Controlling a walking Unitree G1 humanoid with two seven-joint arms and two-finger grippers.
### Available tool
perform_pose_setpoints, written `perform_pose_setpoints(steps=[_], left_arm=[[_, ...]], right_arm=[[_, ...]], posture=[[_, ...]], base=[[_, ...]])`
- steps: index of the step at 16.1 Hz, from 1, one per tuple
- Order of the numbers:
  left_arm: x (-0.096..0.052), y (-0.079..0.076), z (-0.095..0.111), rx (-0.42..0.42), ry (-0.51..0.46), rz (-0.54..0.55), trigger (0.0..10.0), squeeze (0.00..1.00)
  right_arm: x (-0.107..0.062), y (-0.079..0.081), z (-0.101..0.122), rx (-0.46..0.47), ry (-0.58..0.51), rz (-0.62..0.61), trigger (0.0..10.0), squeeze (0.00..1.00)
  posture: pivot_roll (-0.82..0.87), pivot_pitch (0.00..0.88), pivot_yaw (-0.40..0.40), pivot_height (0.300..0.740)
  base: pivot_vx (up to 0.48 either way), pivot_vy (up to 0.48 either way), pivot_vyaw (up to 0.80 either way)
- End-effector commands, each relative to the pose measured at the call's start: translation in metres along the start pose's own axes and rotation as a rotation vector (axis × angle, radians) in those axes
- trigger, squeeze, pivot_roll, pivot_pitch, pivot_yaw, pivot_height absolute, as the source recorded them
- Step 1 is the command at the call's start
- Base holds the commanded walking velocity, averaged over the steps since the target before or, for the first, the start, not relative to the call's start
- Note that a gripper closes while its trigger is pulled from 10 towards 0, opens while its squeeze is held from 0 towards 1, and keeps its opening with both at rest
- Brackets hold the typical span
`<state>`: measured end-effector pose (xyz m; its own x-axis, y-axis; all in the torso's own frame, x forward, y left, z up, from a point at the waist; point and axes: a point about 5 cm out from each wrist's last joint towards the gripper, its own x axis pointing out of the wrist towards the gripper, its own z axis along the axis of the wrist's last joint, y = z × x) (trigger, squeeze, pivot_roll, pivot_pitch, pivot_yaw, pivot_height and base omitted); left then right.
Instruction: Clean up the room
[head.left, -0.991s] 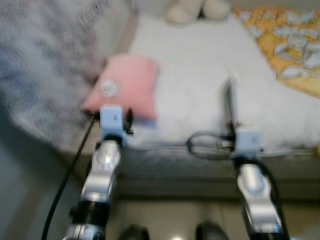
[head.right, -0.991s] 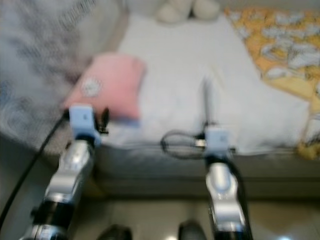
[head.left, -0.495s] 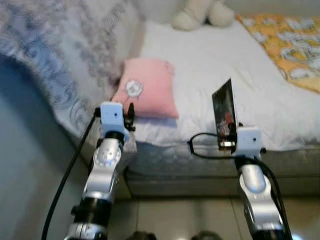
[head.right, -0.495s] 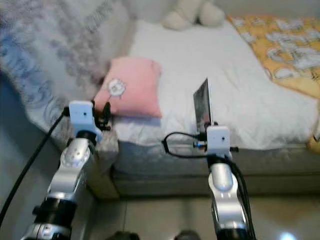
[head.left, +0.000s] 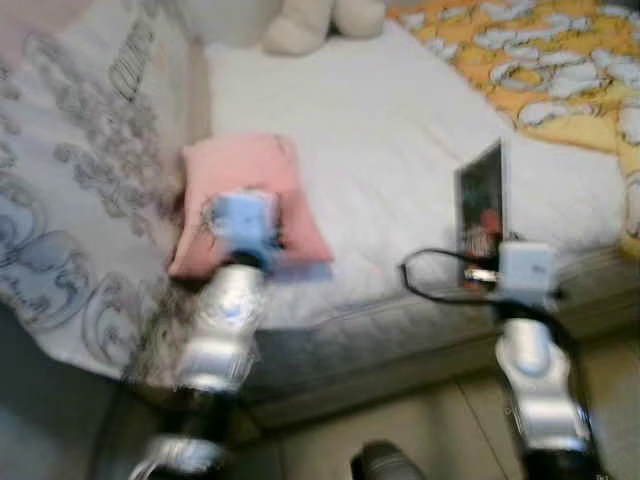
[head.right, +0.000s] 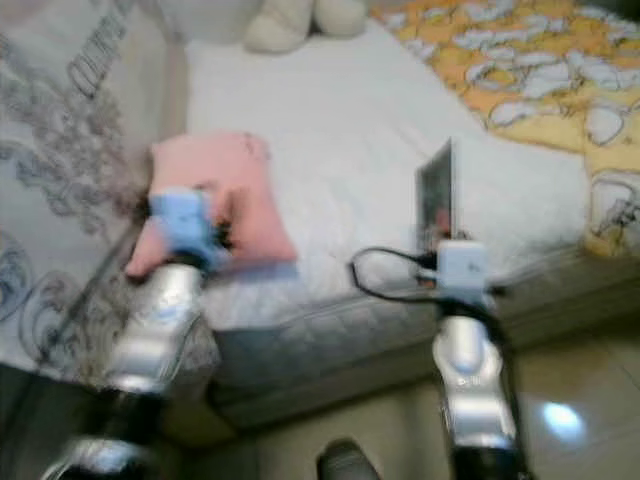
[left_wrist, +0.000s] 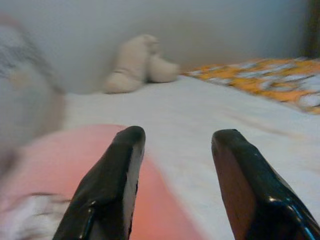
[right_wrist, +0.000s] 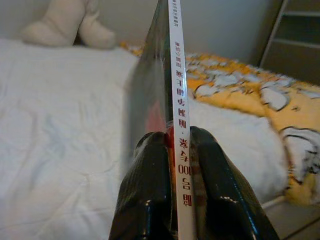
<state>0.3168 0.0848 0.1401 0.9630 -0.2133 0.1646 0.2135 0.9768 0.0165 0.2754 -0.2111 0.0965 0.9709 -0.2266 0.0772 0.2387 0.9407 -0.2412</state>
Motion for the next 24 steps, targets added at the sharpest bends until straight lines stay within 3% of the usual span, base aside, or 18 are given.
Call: perform_pose_setpoints(steps=[1, 7, 12, 24], left_arm=[[-0.0041, 0.0181, -0.0037, 0.014, 0.023, 0.045, 10.0, 0.0], [-0.0044, 0.0168, -0.0028, 0.024, 0.02, 0.033, 10.0, 0.0], [-0.0002, 0.0213, -0.0009, 0.009, 0.021, 0.042, 10.0, 0.0], [0.0, 0.0198, 0.0028, 0.002, 0.004, 0.043, 10.0, 0.0]], right_arm=[[0.0042, 0.0134, 0.0173, 0.037, -0.074, 0.03, 10.0, 0.0], [0.0029, 0.0166, 0.0178, 0.035, -0.08, 0.039, 10.0, 0.0], [0.0045, 0.017, 0.0181, 0.037, -0.08, 0.044, 10.0, 0.0], [0.0034, 0.0176, 0.0168, 0.039, -0.073, 0.039, 10.0, 0.0]], posture=[[-0.19, 0.0, 0.094, 0.703], [-0.18, 0.0, 0.088, 0.703], [-0.18, 0.0, 0.084, 0.703], [-0.18, 0.0, 0.088, 0.703]], base=[[0.0, 0.0, 0.0], [0.0, -0.396, 0.0], [0.048, 0.0, 0.0], [0.459, 0.0, 0.0]])
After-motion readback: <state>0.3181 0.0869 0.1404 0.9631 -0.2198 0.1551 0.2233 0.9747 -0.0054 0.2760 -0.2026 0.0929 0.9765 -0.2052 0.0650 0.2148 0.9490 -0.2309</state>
